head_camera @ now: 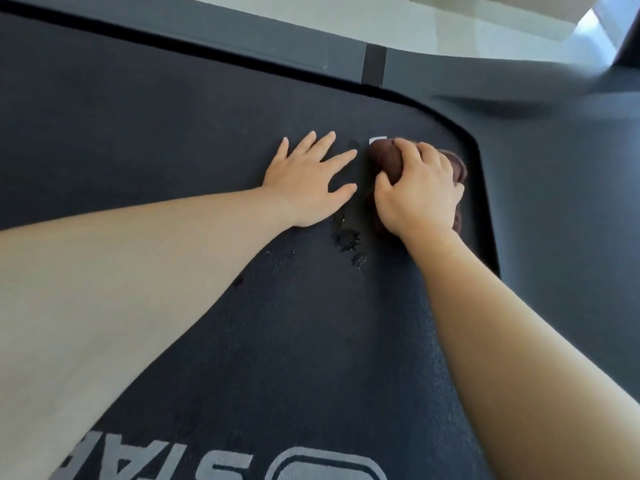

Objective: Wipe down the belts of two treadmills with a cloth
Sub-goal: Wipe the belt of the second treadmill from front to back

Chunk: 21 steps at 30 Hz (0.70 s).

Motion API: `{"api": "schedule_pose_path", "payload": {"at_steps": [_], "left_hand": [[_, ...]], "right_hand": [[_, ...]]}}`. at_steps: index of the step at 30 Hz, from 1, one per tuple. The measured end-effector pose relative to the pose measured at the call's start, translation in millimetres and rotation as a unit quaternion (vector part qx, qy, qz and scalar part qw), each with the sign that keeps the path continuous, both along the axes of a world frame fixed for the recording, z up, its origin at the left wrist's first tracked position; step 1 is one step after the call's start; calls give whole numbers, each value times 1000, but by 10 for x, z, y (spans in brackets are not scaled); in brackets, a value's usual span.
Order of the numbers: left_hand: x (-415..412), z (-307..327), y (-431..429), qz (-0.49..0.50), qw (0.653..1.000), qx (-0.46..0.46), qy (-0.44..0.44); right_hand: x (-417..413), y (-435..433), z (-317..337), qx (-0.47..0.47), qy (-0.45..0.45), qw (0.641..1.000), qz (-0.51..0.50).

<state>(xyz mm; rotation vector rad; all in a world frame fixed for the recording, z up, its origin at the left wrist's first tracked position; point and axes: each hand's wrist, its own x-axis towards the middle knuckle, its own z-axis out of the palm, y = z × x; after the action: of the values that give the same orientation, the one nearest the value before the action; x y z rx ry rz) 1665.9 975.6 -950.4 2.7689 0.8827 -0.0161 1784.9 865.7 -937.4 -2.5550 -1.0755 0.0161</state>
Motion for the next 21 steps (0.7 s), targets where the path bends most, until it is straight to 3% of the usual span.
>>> {"api": "schedule_pose_path", "payload": {"at_steps": [11,21], "left_hand": [[200,-89,202,32,999,36,-7],[197,-76,196,37,999,22,-19]], "right_hand": [[547,669,9,2,0,1000,5],[237,352,117,-61,5,998,26]]}}
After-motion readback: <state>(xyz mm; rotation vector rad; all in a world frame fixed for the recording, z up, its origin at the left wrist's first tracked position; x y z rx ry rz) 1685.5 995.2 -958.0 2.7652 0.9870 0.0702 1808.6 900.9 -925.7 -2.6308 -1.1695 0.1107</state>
